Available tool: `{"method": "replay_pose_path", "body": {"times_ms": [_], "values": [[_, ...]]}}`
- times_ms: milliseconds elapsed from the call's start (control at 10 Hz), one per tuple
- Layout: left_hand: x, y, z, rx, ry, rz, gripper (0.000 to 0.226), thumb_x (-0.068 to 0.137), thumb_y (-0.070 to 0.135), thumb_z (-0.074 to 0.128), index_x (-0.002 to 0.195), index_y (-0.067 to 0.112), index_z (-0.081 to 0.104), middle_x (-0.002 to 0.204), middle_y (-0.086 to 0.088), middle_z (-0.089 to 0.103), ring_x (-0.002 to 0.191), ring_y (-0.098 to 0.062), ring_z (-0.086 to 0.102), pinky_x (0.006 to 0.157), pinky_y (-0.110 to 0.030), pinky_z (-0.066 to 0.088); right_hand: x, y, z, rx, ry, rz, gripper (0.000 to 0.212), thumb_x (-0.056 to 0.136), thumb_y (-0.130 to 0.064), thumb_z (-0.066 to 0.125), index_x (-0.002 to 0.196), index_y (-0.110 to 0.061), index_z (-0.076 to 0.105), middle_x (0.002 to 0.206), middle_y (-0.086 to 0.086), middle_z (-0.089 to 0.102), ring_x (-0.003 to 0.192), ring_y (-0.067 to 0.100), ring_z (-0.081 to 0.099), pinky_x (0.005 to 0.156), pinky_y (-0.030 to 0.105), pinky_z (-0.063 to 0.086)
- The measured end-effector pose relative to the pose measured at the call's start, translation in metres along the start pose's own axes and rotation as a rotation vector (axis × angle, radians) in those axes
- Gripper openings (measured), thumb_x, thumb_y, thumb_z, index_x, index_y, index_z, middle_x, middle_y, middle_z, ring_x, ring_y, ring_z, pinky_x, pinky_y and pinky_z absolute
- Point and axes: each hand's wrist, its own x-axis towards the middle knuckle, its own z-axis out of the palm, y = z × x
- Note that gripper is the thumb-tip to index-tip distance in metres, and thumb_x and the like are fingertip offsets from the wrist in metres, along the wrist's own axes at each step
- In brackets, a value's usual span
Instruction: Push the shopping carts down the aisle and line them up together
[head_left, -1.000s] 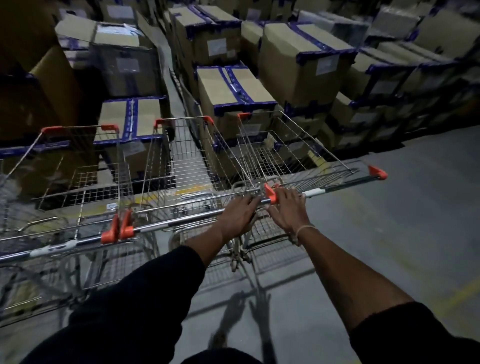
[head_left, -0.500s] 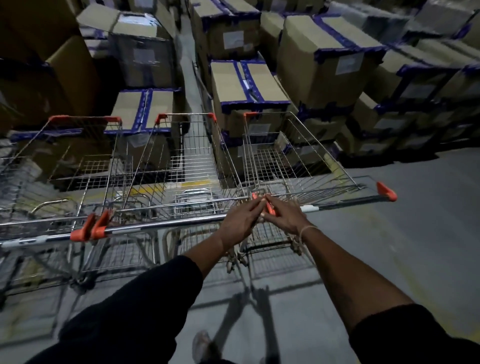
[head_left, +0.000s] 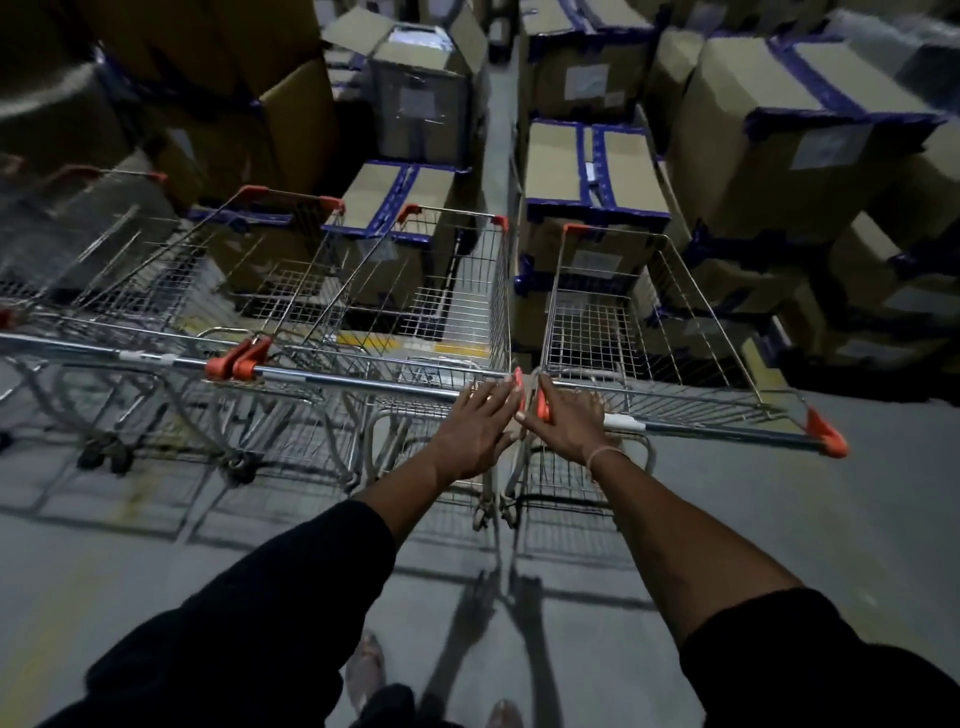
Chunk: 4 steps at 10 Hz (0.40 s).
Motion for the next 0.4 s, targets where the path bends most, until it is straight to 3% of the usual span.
{"method": "replay_pose_path", "body": {"times_ms": [100, 200, 300, 400], "values": [[-0.011, -0.012, 0.002, 0.01, -0.024, -0.017, 0.071, 0.107, 0.055, 0.026, 0.166, 0.021, 0.003, 0.174, -0.008, -0.001, 0.16, -0.031, 0.0, 0.129, -0.052, 0.004, -0.003, -0.002, -0.005, 0.0, 0.002, 0.015, 0.089, 0.098, -0.076, 0.046, 0.169, -0.028, 0.021, 0.164, 0.016, 0.041, 0.149, 0.041, 0.035, 0.123, 0.051, 0.019], [-0.023, -0.028, -0.005, 0.01, -0.037, -0.062, 0.085, 0.094, 0.068, 0.0, 0.165, 0.022, 0.005, 0.173, -0.009, 0.001, 0.16, -0.032, -0.001, 0.129, -0.051, 0.004, -0.007, -0.005, -0.012, 0.058, 0.0, 0.05, 0.102, 0.086, -0.09, 0.042, 0.166, -0.028, 0.027, 0.165, 0.017, 0.033, 0.151, 0.042, 0.029, 0.124, 0.052, 0.025], [-0.03, -0.055, -0.013, 0.006, -0.007, -0.076, 0.1, 0.088, 0.077, -0.017, 0.165, 0.019, 0.008, 0.173, -0.011, 0.001, 0.159, -0.032, -0.006, 0.129, -0.054, 0.007, -0.006, -0.004, -0.023, 0.119, 0.074, 0.04, 0.112, 0.074, -0.096, 0.03, 0.161, -0.026, 0.035, 0.159, 0.017, 0.037, 0.149, 0.04, 0.031, 0.122, 0.052, 0.031], [-0.029, -0.083, -0.039, 0.006, 0.062, -0.133, 0.1, 0.088, 0.078, -0.016, 0.165, 0.017, 0.007, 0.172, -0.009, -0.006, 0.158, -0.03, -0.016, 0.129, -0.055, 0.006, -0.001, -0.005, -0.043, 0.107, 0.154, 0.038, 0.092, 0.095, -0.08, 0.045, 0.164, -0.021, 0.03, 0.163, 0.015, 0.034, 0.154, 0.039, 0.026, 0.127, 0.052, 0.024]]}}
